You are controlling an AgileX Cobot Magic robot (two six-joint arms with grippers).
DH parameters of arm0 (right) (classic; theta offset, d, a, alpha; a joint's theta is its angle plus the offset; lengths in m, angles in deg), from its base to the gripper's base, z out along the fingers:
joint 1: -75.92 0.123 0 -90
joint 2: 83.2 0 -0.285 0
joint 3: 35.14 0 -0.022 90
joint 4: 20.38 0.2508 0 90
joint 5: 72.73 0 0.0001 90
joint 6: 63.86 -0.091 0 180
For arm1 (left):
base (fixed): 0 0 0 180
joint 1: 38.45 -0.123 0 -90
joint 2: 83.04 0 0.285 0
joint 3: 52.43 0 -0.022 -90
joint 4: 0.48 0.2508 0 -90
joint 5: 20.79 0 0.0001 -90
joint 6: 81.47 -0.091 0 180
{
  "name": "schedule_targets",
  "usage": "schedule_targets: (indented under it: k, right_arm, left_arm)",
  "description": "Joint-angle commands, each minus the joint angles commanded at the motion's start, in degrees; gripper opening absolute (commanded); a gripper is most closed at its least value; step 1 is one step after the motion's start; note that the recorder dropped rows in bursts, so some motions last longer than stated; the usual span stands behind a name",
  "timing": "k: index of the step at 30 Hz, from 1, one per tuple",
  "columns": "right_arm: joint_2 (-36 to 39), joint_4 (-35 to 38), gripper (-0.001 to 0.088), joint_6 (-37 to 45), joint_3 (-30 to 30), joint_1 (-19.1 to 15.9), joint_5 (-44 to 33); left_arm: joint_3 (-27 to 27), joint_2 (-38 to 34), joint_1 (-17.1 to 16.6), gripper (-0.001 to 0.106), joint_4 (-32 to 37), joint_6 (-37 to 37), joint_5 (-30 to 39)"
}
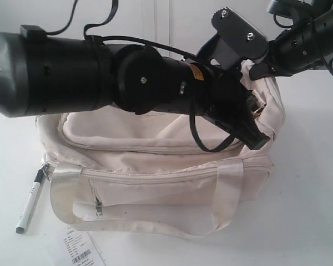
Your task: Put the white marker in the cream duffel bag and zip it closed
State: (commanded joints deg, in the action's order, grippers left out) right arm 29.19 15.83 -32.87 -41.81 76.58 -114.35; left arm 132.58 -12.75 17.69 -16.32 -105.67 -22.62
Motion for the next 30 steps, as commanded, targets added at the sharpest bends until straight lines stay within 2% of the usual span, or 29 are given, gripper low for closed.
schedule_targets:
  k: [4,6,13,30]
  right_arm:
    - [0.00,0.00,0.0000,0.00,0.00,0.00,0.00]
    - [0.00,0.00,0.0000,0.00,0.00,0.00,0.00]
    - [0.00,0.00,0.0000,0.00,0.00,0.00,0.00]
    - [0.00,0.00,0.0000,0.00,0.00,0.00,0.00]
  left_arm:
    - [2.56,-3.47,0.00,0.035,0.00,0.00,-0.98]
    - [2.56,-4.38,0.00,0.042,0.00,0.00,-3.01]
    - [2.56,-6.69,0.00,0.042,0.00,0.22,-7.29]
    - [3.58,-10.51,0.00,0.042,0.00,0.37,-10.28]
